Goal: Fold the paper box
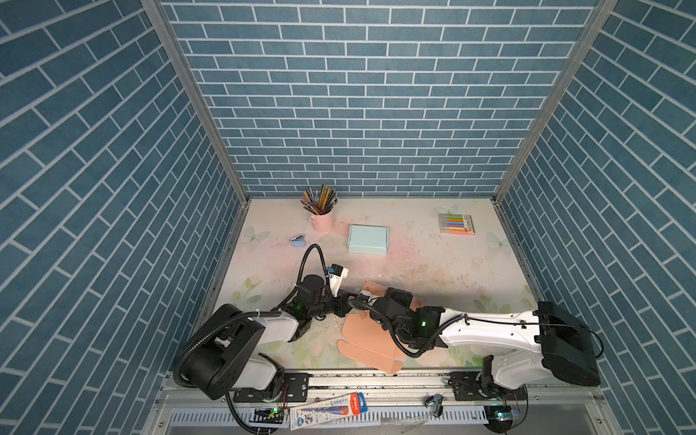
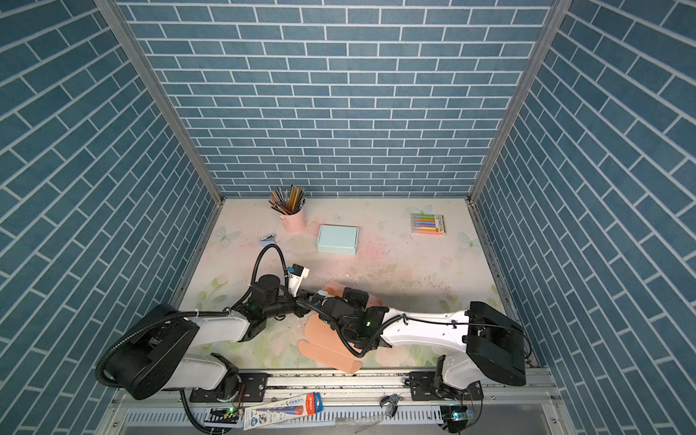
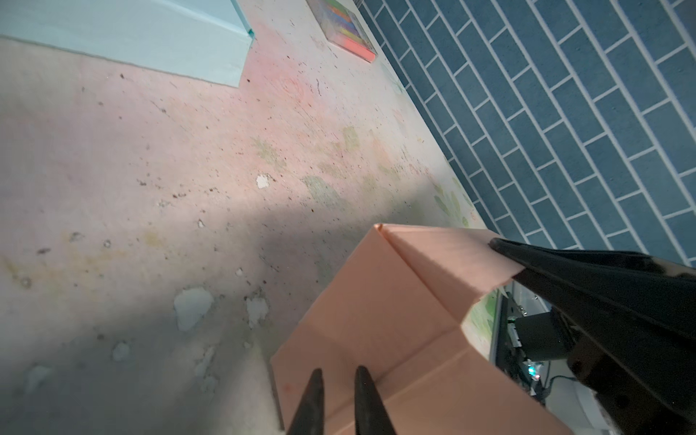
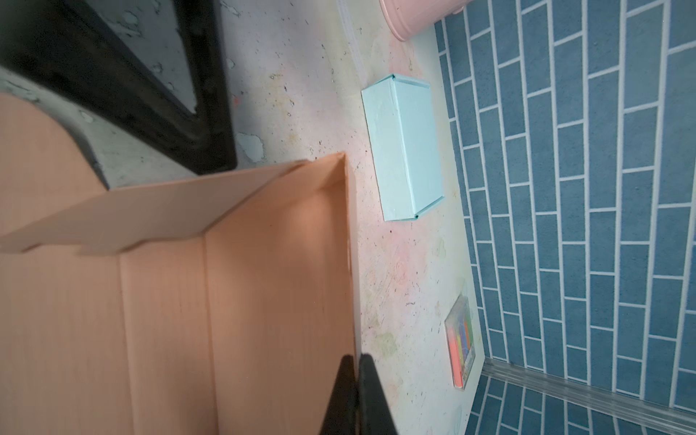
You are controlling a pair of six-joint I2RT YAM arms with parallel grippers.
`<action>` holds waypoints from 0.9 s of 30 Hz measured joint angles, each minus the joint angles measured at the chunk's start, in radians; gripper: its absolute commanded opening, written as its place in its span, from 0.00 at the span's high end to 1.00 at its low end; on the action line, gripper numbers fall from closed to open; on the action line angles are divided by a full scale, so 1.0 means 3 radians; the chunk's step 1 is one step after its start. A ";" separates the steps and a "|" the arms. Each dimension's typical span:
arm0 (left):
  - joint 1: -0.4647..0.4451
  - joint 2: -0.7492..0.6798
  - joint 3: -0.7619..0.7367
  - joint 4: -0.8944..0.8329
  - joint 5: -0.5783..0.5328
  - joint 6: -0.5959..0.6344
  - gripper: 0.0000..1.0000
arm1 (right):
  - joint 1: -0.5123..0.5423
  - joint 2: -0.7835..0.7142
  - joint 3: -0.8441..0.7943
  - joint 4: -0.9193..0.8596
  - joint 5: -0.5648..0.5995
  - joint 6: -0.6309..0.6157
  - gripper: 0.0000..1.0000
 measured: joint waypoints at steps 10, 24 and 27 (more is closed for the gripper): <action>-0.0257 -0.0131 -0.0277 0.0264 -0.0257 0.0085 0.62 | 0.0005 -0.0036 -0.0047 0.0215 -0.0022 -0.0158 1.00; -0.0291 -0.0151 -0.0318 0.0406 -0.0605 0.0240 0.61 | 0.0100 0.0135 -0.0084 0.0351 0.0116 -0.0259 1.00; -0.0291 -0.0158 -0.0332 0.0421 -0.0657 0.0266 0.61 | 0.0128 0.0192 -0.0134 0.0501 0.0247 -0.0364 1.00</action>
